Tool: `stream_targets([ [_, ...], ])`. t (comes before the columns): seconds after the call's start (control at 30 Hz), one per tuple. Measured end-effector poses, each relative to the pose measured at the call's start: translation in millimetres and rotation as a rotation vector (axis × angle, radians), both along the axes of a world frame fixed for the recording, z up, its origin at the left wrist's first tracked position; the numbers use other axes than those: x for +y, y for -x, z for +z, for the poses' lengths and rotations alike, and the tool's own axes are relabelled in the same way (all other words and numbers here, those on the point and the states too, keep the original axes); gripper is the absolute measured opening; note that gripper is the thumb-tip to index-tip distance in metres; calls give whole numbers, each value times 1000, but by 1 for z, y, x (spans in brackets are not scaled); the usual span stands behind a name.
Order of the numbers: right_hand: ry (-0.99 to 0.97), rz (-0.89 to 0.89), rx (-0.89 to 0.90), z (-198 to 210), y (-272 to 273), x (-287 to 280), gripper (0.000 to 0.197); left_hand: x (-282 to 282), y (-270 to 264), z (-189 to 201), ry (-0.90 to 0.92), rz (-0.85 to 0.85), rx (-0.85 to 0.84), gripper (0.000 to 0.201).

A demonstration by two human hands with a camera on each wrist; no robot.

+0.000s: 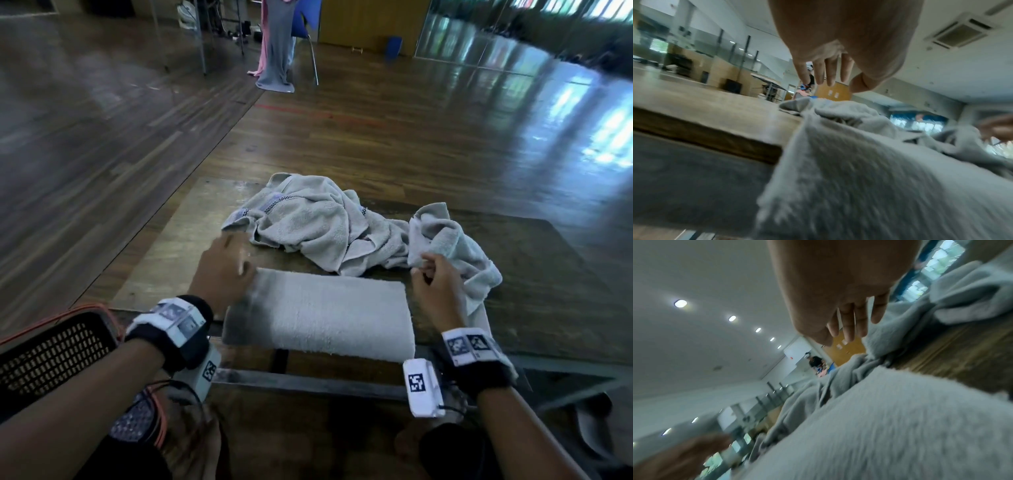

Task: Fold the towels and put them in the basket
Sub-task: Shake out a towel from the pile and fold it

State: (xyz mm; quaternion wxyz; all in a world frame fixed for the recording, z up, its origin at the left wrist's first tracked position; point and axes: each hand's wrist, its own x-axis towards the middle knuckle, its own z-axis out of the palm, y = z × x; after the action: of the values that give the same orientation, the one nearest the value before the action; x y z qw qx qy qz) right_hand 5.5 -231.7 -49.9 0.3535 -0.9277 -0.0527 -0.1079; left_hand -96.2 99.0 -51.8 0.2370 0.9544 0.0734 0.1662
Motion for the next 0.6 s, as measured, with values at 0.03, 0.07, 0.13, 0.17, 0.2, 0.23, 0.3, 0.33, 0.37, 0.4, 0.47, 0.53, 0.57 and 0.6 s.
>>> stream_targets([
  [0.03,77,10,-28,-4,3,10,30,-11,-1,-4,-24,-30,5,48],
  [0.07,135,57,-57,-8,7,20,31,-23,-3,-9,-56,-83,21,51],
  [0.13,190,172,-101,-17,19,43,33,-49,-7,-21,-191,-184,120,54],
  [0.17,209,221,-107,-22,26,54,35,-60,-8,-29,-264,-212,179,55],
  [0.2,235,271,-99,-29,32,64,38,-70,-8,-37,-313,-227,233,56],
  [0.23,278,322,-75,-37,38,72,42,-78,-8,-44,-338,-232,282,57],
  [0.3,428,412,20,-55,46,82,50,-84,-8,-56,-384,-229,346,58],
  [0.33,506,437,58,-63,46,82,53,-83,-8,-61,-408,-225,351,58],
  [0.37,563,451,72,-69,45,79,55,-78,-7,-64,-420,-222,347,60],
  [0.4,601,455,69,-73,43,73,57,-72,-7,-66,-421,-217,344,62],
  [0.47,650,442,57,-75,36,56,62,-57,-6,-67,-404,-197,343,70],
  [0.53,671,403,77,-75,29,37,66,-43,-2,-68,-403,-162,342,78],
  [0.57,673,376,93,-75,26,28,67,-36,0,-67,-403,-141,345,80],
  [0.6,668,350,108,-74,24,19,68,-31,3,-66,-399,-116,355,82],
])
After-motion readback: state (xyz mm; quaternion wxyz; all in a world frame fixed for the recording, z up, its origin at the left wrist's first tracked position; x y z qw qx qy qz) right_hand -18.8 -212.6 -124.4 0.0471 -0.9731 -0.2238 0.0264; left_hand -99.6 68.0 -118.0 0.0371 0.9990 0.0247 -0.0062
